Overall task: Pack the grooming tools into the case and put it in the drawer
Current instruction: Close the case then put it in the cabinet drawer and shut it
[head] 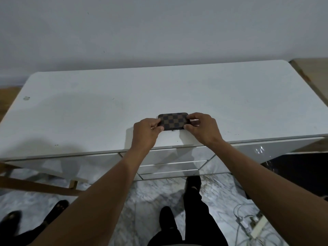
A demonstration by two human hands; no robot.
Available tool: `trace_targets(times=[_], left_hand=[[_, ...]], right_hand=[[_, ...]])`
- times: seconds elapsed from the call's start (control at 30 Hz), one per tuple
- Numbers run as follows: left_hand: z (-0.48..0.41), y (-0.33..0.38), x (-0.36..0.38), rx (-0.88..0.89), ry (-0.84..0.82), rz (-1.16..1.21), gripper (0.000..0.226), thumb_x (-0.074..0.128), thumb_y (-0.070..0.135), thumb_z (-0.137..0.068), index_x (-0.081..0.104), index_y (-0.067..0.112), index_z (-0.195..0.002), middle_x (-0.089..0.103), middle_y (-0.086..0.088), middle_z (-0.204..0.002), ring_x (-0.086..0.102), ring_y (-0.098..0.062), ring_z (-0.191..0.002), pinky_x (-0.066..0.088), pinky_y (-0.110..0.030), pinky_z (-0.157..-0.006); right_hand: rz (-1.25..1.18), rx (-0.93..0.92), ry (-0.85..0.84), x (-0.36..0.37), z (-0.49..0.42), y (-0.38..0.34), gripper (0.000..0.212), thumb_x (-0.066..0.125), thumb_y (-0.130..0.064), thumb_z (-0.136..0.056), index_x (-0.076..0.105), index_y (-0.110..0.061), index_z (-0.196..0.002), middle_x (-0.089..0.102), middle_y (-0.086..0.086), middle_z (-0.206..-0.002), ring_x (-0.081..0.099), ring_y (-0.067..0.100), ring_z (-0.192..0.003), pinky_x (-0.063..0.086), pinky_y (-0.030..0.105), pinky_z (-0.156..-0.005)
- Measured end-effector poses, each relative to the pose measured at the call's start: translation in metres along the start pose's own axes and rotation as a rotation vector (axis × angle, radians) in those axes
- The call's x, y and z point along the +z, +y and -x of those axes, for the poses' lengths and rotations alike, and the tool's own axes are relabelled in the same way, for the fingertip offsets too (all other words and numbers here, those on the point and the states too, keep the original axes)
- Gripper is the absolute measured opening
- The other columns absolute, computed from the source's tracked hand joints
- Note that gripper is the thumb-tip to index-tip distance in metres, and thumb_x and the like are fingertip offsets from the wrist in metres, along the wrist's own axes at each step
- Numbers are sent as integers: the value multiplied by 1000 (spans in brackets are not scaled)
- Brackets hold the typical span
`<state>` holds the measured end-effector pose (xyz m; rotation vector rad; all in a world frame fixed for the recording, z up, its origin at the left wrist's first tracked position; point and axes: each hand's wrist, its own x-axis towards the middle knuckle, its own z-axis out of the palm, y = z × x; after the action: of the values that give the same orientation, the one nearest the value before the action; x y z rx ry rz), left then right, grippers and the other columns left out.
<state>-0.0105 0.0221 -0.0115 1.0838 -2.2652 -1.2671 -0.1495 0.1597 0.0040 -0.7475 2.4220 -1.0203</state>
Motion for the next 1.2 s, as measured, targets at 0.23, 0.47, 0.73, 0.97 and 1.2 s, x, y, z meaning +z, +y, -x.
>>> trace_targets(times=[0.23, 0.47, 0.73, 0.97, 1.2], left_hand=[[-1, -1, 6, 219, -1, -279, 26, 68, 10, -87, 70, 0, -110, 67, -15, -120, 62, -31, -110, 41, -31, -100], [-2, -1, 10, 186, 24, -307, 29, 65, 13, -89, 68, 3, -116, 65, -14, -124, 60, -30, -116, 40, -33, -103], [35, -6, 10, 316, 168, -272, 33, 57, 8, -93, 61, 6, -126, 56, -10, -123, 61, -22, -100, 45, -23, -87], [96, -71, 31, 364, 2, -474, 34, 59, 10, -84, 63, 7, -117, 60, -14, -109, 60, -33, -97, 54, -48, -79], [95, -83, 32, 207, -140, -815, 82, 65, 33, -84, 24, 7, -150, 28, -16, -153, 26, -34, -139, 21, -56, -113]], right_hand=[[133, -32, 18, 4, -3, -3, 28, 76, -17, -81, 72, -8, -108, 74, 11, -105, 68, 24, -97, 50, 26, -86], [129, -19, 20, 5, 2, -7, 22, 72, -13, -84, 71, -6, -105, 73, 13, -101, 67, 28, -96, 50, 31, -86], [239, -204, 59, 8, 46, 8, 31, 60, -19, -92, 59, -14, -123, 61, 11, -117, 66, 29, -96, 52, 37, -87], [524, -253, -136, 44, 92, 62, 49, 57, -26, -93, 46, -9, -138, 50, 11, -141, 47, 30, -129, 46, 41, -104], [740, -156, -162, 55, 94, 75, 83, 56, -28, -90, 6, -11, -154, 9, 7, -162, 8, 28, -150, 18, 54, -120]])
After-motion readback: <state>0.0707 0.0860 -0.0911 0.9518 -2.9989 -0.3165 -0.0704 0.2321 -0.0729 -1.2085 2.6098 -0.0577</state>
